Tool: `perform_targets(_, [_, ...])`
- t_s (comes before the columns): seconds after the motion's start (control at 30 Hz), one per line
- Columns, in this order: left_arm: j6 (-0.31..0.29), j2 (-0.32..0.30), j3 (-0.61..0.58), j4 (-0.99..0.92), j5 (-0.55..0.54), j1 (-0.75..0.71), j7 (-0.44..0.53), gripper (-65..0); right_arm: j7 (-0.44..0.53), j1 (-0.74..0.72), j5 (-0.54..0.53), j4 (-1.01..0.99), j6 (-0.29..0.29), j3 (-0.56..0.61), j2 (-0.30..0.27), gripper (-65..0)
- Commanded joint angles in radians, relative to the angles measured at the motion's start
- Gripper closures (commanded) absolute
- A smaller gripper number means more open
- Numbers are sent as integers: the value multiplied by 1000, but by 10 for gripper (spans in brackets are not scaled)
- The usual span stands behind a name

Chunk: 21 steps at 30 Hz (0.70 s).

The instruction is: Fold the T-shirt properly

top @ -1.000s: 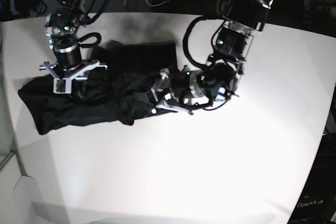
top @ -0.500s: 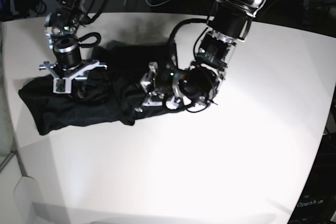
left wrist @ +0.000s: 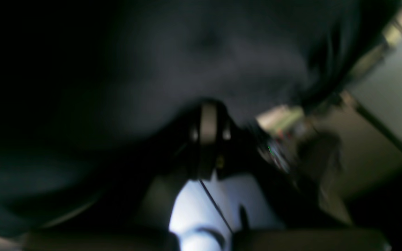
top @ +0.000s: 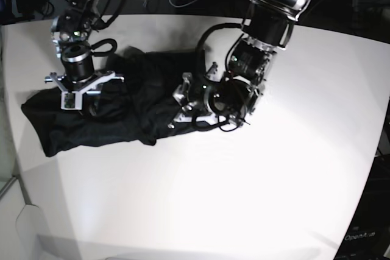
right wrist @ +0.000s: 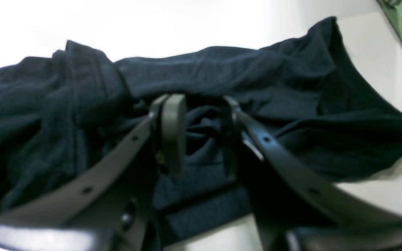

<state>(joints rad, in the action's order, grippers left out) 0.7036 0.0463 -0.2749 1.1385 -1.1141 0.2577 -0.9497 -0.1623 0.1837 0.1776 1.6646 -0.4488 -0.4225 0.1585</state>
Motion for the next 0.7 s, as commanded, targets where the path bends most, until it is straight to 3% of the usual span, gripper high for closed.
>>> perform_targets(0.0, [-5,8,-1,15,-1,21,-9,0,28,-8,-13,24,-2,1,-1,-189])
perform_targets(0.3, [-5,7,-4,-67,133,48,-22,0,28,-8,-14,29,-2,1,-1,-189])
perform_targets(0.67, [-5,7,-2,-16,142,62,-45,0,28,-6,-14,21,-2,0,-1,-189])
